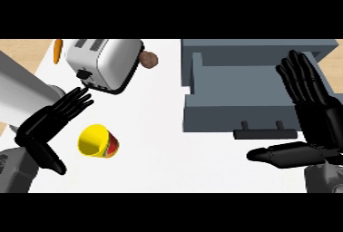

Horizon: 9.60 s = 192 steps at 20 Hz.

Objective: Pick up the cup, place it into the drawer and close the drawer

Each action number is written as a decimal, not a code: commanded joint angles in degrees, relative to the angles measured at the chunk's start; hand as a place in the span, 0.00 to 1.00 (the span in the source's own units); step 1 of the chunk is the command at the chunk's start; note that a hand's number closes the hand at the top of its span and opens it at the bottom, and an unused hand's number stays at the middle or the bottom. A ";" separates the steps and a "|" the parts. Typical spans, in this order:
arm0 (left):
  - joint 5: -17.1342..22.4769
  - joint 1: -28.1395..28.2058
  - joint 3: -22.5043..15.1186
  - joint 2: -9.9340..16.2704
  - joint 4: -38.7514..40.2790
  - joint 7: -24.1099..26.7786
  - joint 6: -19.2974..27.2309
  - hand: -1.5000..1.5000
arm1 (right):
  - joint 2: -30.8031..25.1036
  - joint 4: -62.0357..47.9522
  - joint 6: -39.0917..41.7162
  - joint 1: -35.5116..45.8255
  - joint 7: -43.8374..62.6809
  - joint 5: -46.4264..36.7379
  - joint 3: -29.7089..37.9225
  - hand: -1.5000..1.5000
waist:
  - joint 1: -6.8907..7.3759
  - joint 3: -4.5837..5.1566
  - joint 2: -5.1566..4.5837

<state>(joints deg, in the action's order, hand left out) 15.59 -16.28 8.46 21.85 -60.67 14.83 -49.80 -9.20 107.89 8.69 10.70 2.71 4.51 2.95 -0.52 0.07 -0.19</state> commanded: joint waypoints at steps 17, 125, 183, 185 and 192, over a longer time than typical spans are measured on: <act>-24.12 -8.74 -7.80 -1.35 36.28 37.17 10.86 0.00 | -1.12 -0.18 -0.33 6.25 5.88 2.14 2.30 0.00 | -1.45 0.24 -0.57; 13.94 -56.13 -26.33 -21.85 37.11 5.39 63.44 0.00 | -1.11 -6.33 16.91 13.01 1.33 12.17 -5.49 1.00 | -11.30 -0.10 -2.81; 24.64 -32.06 -23.55 -9.14 16.12 12.08 50.20 0.00 | -17.80 -76.97 5.92 42.86 -23.29 -24.46 -1.45 1.00 | 12.31 -0.27 -2.28; 24.56 -32.28 -23.84 -9.50 16.12 11.50 50.41 0.00 | -17.73 -76.10 6.91 43.19 -22.57 -23.98 -1.42 1.00 | 12.76 -0.26 -2.49; 24.88 -30.40 -23.57 -8.59 15.53 11.98 49.09 0.00 | -19.58 -73.77 10.06 41.39 -22.03 -22.08 -0.60 1.00 | 13.40 -0.22 -2.76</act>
